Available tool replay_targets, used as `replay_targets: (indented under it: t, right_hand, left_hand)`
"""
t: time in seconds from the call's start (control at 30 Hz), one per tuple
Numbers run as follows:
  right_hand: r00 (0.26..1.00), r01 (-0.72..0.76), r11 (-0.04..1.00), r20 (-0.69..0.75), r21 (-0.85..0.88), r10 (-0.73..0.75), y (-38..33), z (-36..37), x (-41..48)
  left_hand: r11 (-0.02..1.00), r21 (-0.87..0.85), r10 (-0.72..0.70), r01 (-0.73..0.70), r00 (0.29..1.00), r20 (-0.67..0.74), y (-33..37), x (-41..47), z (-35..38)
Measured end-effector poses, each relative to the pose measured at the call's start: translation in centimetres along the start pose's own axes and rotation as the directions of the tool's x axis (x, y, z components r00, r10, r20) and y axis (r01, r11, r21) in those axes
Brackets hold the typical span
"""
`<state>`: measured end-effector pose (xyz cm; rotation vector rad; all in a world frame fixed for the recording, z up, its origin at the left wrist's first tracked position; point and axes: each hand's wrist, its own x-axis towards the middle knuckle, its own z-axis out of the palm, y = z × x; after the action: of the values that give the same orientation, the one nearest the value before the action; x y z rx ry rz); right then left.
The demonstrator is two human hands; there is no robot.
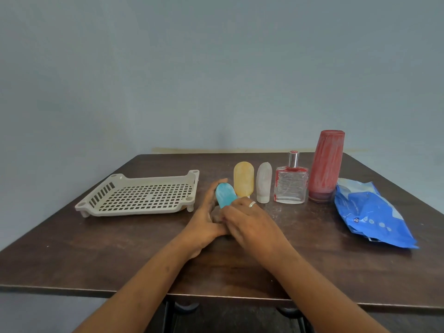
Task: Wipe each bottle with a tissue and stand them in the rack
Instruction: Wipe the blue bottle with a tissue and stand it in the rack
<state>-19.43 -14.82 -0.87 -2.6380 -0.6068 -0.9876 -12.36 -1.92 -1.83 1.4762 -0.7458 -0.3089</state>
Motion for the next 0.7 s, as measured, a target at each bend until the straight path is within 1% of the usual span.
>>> replay_targets:
  t: [0.07, 0.2, 0.27, 0.3, 0.37, 0.43, 0.53, 0.7]
  right_hand:
    - [0.998, -0.029, 0.999, -0.061, 0.028, 0.031, 0.2, 0.0, 0.4]
    - [0.974, -0.138, 0.983, -0.163, 0.118, 0.156, 0.1, 0.1, 1.5]
    - [0.973, -0.135, 0.986, -0.174, 0.097, 0.150, -0.1, 0.1, 1.6]
    - [0.981, -0.105, 0.993, -0.160, 0.059, 0.114, -0.1, 0.1, 1.5]
    - [0.998, -0.030, 0.999, -0.057, 0.015, 0.031, -0.1, -0.1, 1.2]
    - [0.999, 0.025, 1.000, 0.030, -0.006, -0.025, 0.0, -0.3, 0.9]
    - [0.998, 0.053, 0.997, 0.045, -0.052, -0.051, 0.4, -0.4, 1.0]
    - [1.000, 0.006, 0.988, 0.016, -0.152, -0.004, 0.4, -0.1, 2.8]
  left_hand:
    - [1.000, -0.016, -0.008, 0.008, 1.000, 0.007, -0.1, 0.0, -0.1]
    - [0.999, -0.037, -0.010, 0.011, 1.000, 0.016, -0.1, 0.2, -0.1]
    - [0.999, -0.044, -0.016, 0.016, 1.000, 0.013, -0.1, 0.2, -0.1]
    - [0.999, -0.045, -0.020, 0.020, 1.000, 0.011, 0.0, 0.1, -0.1]
    - [0.999, -0.046, -0.012, 0.013, 1.000, 0.009, 0.0, 0.1, -0.1]
    - [0.999, -0.041, -0.002, 0.002, 1.000, 0.007, -0.1, 0.2, -0.1]
    - [0.999, -0.043, -0.013, 0.013, 1.000, 0.002, -0.1, 0.3, -0.1]
    - [0.999, -0.022, -0.029, 0.028, 0.999, -0.018, -0.1, 0.2, -0.1]
